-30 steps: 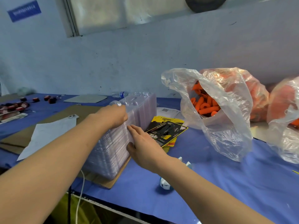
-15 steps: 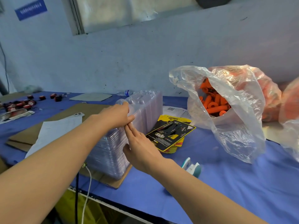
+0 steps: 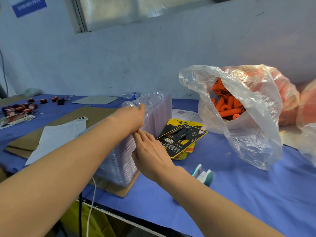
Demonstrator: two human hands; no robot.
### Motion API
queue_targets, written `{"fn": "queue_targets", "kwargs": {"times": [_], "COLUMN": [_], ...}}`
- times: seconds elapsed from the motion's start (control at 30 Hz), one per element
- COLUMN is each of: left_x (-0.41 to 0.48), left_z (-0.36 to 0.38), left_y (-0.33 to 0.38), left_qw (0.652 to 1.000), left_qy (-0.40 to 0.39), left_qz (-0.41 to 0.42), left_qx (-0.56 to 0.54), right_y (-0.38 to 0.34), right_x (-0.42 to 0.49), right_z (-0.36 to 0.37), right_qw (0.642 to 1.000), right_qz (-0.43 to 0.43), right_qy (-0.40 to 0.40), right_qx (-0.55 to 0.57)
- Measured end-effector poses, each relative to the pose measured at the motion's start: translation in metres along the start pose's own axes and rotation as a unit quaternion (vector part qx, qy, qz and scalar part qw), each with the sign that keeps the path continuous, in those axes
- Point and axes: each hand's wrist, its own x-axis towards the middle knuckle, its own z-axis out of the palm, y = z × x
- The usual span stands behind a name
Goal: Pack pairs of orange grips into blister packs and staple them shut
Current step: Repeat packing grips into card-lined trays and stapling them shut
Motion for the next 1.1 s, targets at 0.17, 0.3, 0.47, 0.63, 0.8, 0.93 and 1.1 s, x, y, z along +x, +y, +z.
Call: {"fn": "queue_targets", "kwargs": {"times": [0.17, 0.3, 0.47, 0.63, 0.8, 0.93, 1.1], "left_x": [0.004, 0.002, 0.003, -0.005, -0.013, -0.014, -0.013], "left_z": [-0.004, -0.009, -0.007, 0.006, 0.009, 0.008, 0.006], "left_y": [-0.008, -0.015, -0.031, -0.057, -0.068, -0.071, -0.073], "left_qw": [0.999, 0.998, 0.982, 0.951, 0.928, 0.921, 0.913], "left_qy": [-0.020, -0.052, -0.067, -0.019, -0.013, -0.011, -0.018], "left_qz": [0.014, -0.010, 0.010, 0.004, -0.034, -0.050, -0.048], "left_qx": [0.027, -0.035, -0.178, -0.307, -0.370, -0.387, -0.406], "right_y": [0.000, -0.013, -0.017, -0.011, -0.015, -0.021, -0.022], "right_x": [0.008, 0.024, 0.049, 0.061, 0.069, 0.072, 0.070], "right_z": [-0.006, -0.008, -0.022, -0.023, -0.019, -0.011, -0.006], "right_qw": [1.000, 0.963, 0.786, 0.675, 0.563, 0.514, 0.504], "right_qz": [-0.013, 0.107, 0.333, 0.378, 0.374, 0.380, 0.388], "right_qy": [0.002, -0.001, 0.035, 0.010, 0.012, 0.017, 0.023], "right_qx": [0.028, 0.249, 0.520, 0.633, 0.736, 0.769, 0.771]}}
